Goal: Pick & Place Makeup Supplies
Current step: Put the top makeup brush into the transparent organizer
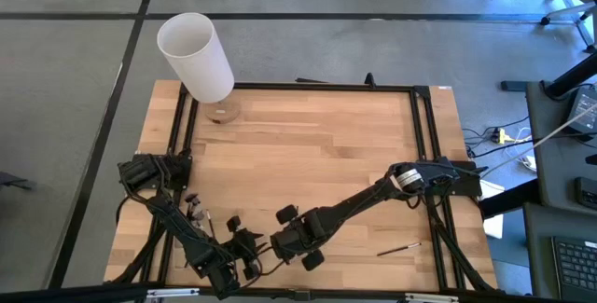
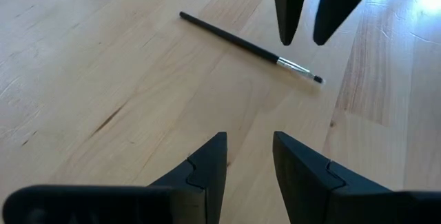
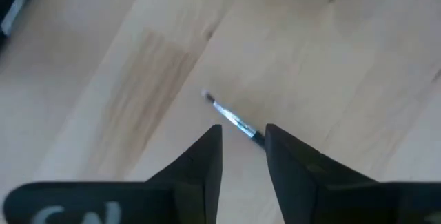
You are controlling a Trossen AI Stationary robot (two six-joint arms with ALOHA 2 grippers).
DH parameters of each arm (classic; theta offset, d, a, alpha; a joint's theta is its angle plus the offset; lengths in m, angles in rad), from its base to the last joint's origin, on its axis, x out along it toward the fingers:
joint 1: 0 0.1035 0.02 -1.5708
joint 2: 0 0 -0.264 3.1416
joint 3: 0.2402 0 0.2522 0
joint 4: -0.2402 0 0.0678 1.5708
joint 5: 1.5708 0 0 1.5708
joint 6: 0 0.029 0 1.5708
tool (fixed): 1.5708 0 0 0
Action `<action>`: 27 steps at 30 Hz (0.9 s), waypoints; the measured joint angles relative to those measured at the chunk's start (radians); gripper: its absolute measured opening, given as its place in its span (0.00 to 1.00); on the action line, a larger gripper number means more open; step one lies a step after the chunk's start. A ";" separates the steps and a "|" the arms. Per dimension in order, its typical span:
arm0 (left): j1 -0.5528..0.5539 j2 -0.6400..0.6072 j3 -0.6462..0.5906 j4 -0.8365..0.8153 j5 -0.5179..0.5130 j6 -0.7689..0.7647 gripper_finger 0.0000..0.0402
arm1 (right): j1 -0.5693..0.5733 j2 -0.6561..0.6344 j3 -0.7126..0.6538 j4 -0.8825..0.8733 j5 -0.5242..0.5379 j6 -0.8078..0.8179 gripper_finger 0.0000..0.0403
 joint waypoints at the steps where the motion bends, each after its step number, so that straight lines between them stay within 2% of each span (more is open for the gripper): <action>1: 0.000 0.000 0.000 0.000 0.000 0.000 0.28 | 0.000 0.000 -0.012 0.008 0.000 -0.046 0.26; 4: 0.000 0.000 0.000 0.000 0.000 0.000 0.28 | -0.001 0.000 -0.051 0.022 0.002 -0.158 0.24; 9: 0.001 0.000 0.000 0.000 -0.003 0.000 0.28 | -0.023 0.000 -0.070 0.038 0.018 -0.225 0.20; 13: 0.002 0.000 0.000 0.000 -0.007 0.014 0.28 | -0.046 0.000 -0.071 0.066 0.003 -0.236 0.18; 18: 0.002 0.000 0.000 0.000 -0.006 0.015 0.28 | -0.065 0.009 -0.074 0.068 -0.112 -0.232 0.17; 27: 0.002 0.000 0.000 0.005 0.000 0.015 0.28 | -0.083 0.038 -0.075 0.084 -0.111 -0.223 0.17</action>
